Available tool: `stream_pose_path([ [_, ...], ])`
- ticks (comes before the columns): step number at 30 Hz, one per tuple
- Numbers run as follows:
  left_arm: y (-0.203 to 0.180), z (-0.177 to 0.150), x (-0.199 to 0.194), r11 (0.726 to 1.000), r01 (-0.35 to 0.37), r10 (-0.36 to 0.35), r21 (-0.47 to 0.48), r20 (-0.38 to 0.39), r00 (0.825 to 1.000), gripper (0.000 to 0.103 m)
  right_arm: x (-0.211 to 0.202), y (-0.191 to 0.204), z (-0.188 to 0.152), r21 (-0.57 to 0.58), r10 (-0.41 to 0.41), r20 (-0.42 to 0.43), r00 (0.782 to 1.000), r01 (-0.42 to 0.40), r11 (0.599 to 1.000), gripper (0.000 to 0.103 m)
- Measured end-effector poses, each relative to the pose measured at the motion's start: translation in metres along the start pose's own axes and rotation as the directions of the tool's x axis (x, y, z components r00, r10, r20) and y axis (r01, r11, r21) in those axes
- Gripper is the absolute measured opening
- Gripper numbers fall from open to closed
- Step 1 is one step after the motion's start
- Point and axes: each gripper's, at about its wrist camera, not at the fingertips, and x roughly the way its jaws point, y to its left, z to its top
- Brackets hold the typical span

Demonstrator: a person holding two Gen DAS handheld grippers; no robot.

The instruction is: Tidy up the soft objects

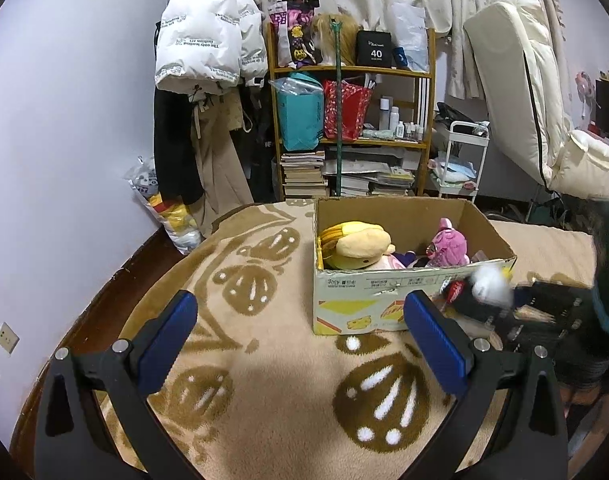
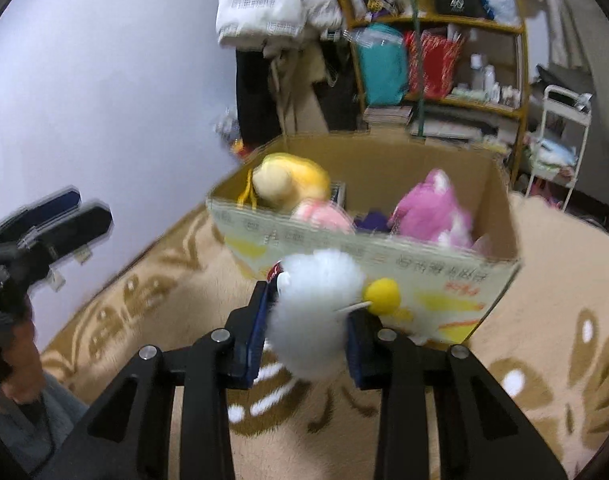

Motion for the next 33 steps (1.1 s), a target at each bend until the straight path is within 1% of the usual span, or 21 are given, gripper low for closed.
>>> stream_pose_path([
  [3,-0.001,0.000,-0.003,1.000,-0.005,0.005,0.002,0.009,1.000,0.102,-0.013,-0.006,0.023,0.006,-0.011,0.062,0.998,0.011,1.000,0.035],
  [5,-0.001,0.000,-0.003,1.000,-0.005,0.004,0.004,0.009,1.000,0.102,-0.018,-0.008,0.038,-0.001,-0.033,0.099,0.995,0.034,0.999,0.035],
  [8,-0.002,0.000,-0.003,1.000,-0.007,0.007,0.004,0.010,1.000,0.102,-0.023,-0.012,0.058,-0.024,-0.070,0.146,0.987,0.074,0.997,0.035],
  [10,-0.002,0.000,-0.004,1.000,-0.008,0.008,0.003,0.013,1.000,0.102,-0.022,-0.016,0.068,-0.023,-0.082,0.164,0.983,0.087,0.996,0.036],
  [12,-0.003,0.001,-0.007,1.000,-0.007,0.007,0.005,0.019,1.000,0.102,-0.013,-0.023,0.076,-0.007,-0.093,0.151,0.984,0.095,0.995,0.037],
  [17,0.001,0.002,-0.014,1.000,-0.024,0.024,-0.008,0.030,0.999,0.102,0.006,-0.033,0.079,0.010,-0.095,0.076,0.993,0.095,0.995,0.038],
  [18,0.003,0.003,-0.015,1.000,-0.027,0.028,-0.016,0.029,0.999,0.102,0.005,-0.032,0.077,0.002,-0.100,0.071,0.993,0.100,0.995,0.040],
  [20,0.003,0.003,-0.017,0.999,-0.033,0.034,-0.022,0.033,0.999,0.102,0.002,-0.030,0.073,-0.015,-0.105,0.076,0.992,0.107,0.994,0.059],
  [21,0.004,0.002,-0.019,0.999,-0.037,0.038,-0.025,0.037,0.999,0.102,0.000,-0.029,0.072,-0.018,-0.108,0.077,0.991,0.110,0.994,0.061],
  [24,0.004,0.001,-0.027,0.999,-0.038,0.039,-0.033,0.048,0.998,0.102,-0.013,-0.025,0.071,-0.019,-0.114,0.081,0.990,0.116,0.993,0.063],
  [25,0.005,0.001,-0.030,0.999,-0.039,0.041,-0.031,0.051,0.998,0.102,-0.019,-0.024,0.070,-0.016,-0.114,0.090,0.989,0.116,0.993,0.068],
  [26,0.004,0.000,-0.033,0.999,-0.040,0.042,-0.028,0.057,0.997,0.102,-0.028,-0.022,0.069,-0.015,-0.116,0.105,0.988,0.118,0.993,0.075],
  [28,0.003,0.000,-0.040,0.999,-0.045,0.047,-0.021,0.072,0.996,0.102,-0.043,-0.019,0.065,-0.014,-0.125,0.134,0.983,0.128,0.992,0.083],
  [30,0.002,0.000,-0.045,0.999,-0.042,0.043,-0.016,0.082,0.996,0.102,-0.057,-0.018,0.062,-0.008,-0.121,0.145,0.982,0.124,0.992,0.089],
  [33,0.001,-0.003,-0.052,0.999,-0.045,0.047,-0.016,0.092,0.995,0.102,-0.074,-0.015,0.057,-0.018,-0.129,0.150,0.980,0.133,0.991,0.091],
])
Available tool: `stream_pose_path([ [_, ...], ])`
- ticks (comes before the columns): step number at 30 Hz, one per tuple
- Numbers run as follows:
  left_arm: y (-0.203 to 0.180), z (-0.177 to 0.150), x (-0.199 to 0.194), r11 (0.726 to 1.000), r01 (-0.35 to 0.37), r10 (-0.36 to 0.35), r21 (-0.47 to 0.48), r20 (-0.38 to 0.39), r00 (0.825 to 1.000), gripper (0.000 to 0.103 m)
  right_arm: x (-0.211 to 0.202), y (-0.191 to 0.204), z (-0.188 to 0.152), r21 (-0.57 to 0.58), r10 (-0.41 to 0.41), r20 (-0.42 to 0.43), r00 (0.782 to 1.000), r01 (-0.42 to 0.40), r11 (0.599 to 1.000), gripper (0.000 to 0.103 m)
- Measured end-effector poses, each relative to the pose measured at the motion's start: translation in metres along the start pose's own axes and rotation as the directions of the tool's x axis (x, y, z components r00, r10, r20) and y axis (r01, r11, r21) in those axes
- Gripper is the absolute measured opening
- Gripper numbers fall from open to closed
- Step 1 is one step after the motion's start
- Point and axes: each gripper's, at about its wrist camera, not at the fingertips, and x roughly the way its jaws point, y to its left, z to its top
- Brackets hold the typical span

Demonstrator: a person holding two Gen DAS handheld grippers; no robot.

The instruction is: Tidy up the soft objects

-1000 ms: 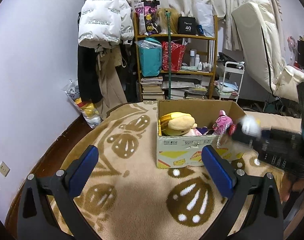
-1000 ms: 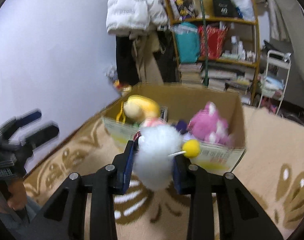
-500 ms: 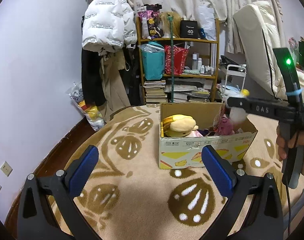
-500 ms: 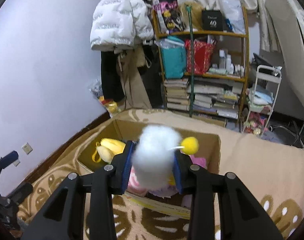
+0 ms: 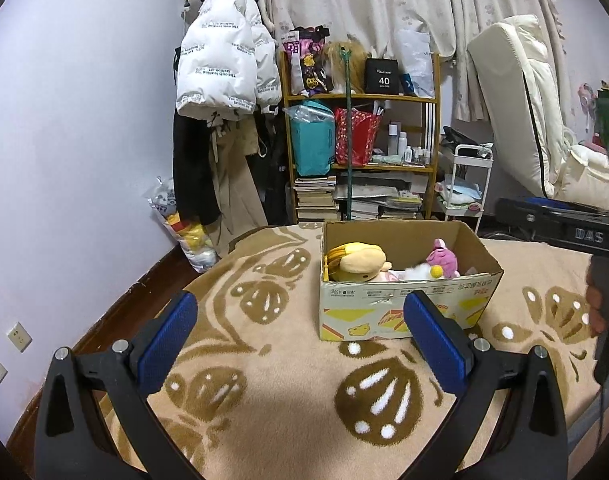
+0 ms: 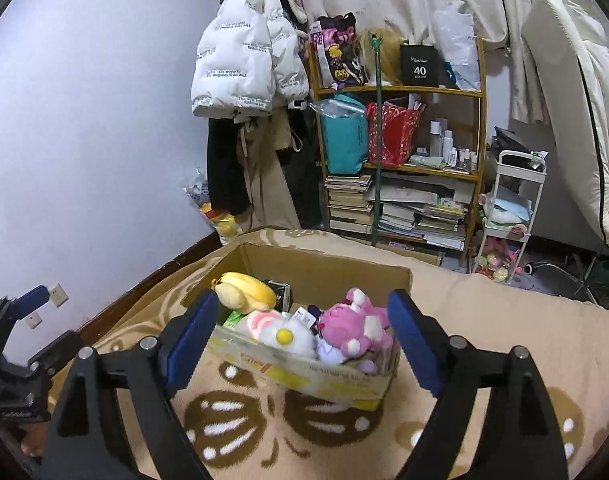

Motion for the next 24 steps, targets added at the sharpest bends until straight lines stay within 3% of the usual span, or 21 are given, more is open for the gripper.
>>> stream_pose_path([
  [4,0.002,-0.001,-0.007,1.000,-0.001,0.001,-0.014,0.004,1.000,0.102,-0.023,-0.003,-0.004,0.009,-0.021,0.016,1.000,0.021,1.000,0.103],
  [10,-0.001,-0.003,-0.017,1.000,0.014,-0.013,-0.010,0.042,0.999,0.102,-0.049,-0.005,-0.010,0.029,-0.045,0.063,0.997,0.043,0.999,0.103],
  [24,-0.007,-0.007,-0.028,1.000,0.016,-0.015,-0.002,0.105,0.994,0.102,-0.077,-0.014,-0.038,0.091,-0.115,0.086,0.990,0.107,0.990,0.103],
])
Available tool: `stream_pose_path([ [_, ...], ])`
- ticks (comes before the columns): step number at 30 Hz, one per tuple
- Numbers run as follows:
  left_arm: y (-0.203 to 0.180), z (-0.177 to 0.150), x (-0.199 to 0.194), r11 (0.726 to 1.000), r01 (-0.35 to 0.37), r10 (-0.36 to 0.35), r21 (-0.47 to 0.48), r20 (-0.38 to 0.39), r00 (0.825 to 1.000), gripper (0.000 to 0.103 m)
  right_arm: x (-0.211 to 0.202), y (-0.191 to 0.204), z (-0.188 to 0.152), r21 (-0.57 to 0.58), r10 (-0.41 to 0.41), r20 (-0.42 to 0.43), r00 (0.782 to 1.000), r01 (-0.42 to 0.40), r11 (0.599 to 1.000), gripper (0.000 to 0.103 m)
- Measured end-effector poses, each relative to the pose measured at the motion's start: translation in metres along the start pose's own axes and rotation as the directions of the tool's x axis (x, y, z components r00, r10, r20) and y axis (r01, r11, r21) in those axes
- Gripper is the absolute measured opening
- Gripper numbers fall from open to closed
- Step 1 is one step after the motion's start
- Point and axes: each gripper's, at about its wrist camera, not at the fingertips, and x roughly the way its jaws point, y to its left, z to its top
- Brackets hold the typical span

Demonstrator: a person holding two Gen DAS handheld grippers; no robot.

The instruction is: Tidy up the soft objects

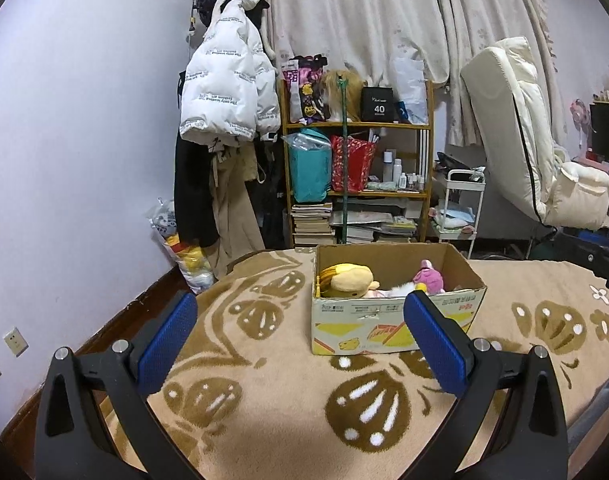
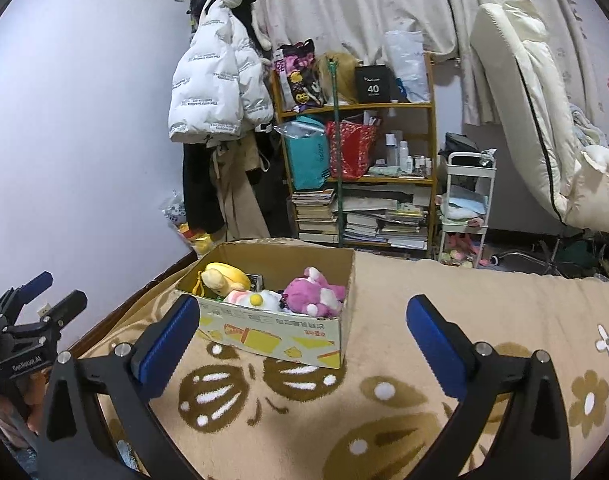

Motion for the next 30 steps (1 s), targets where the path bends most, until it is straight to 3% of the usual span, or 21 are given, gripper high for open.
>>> stream_pose_path([
  [13,-0.019,-0.008,0.007,0.997,0.043,-0.041,0.066,-0.035,0.999,0.102,-0.004,-0.015,-0.018,0.020,-0.061,0.024,0.998,0.061,0.998,0.103],
  [30,-0.020,-0.007,0.008,0.998,0.040,-0.037,0.052,-0.057,0.998,0.102,-0.003,-0.020,-0.017,0.038,-0.058,0.025,0.998,0.057,0.998,0.103],
])
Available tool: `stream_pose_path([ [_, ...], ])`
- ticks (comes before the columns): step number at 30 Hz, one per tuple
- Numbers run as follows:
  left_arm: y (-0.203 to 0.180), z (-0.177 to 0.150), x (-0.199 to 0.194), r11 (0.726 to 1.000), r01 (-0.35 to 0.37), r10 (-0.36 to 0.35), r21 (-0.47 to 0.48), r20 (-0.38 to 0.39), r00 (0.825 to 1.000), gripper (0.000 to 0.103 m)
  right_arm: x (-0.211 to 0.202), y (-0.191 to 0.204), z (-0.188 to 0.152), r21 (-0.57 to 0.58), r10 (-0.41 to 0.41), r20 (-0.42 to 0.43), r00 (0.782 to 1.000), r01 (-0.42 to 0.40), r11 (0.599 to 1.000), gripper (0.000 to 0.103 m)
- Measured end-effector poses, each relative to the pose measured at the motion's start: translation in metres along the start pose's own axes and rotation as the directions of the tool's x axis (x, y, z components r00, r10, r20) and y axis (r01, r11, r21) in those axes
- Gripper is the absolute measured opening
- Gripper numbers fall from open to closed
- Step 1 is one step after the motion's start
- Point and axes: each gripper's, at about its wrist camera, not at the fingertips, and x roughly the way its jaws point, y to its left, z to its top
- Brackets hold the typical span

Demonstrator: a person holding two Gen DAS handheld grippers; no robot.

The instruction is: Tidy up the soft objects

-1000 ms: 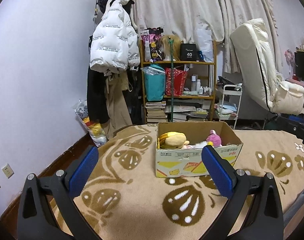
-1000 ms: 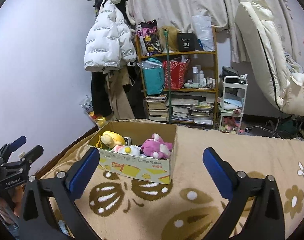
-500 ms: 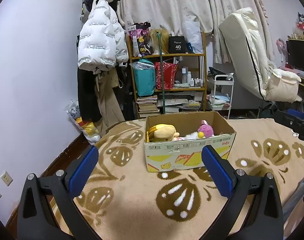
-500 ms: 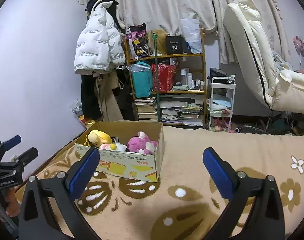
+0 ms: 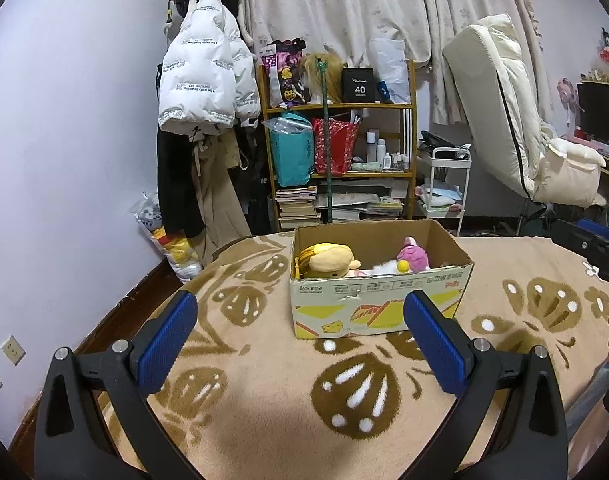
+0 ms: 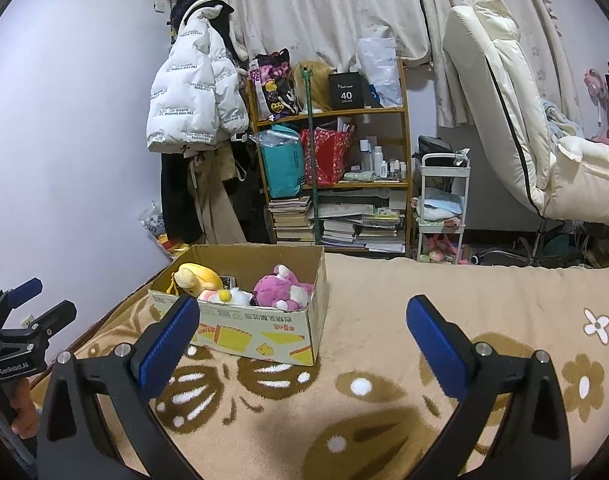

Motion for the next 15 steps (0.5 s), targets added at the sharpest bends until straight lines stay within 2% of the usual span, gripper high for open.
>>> stream_pose_path([
  [15,-0.0063,-0.0017,0.0006,0.999,-0.026,0.026,0.033,-0.009,1.000,0.102,-0.0019,-0.0035,0.0035,0.004,-0.003,0.004,1.000,0.003,1.000,0.103],
])
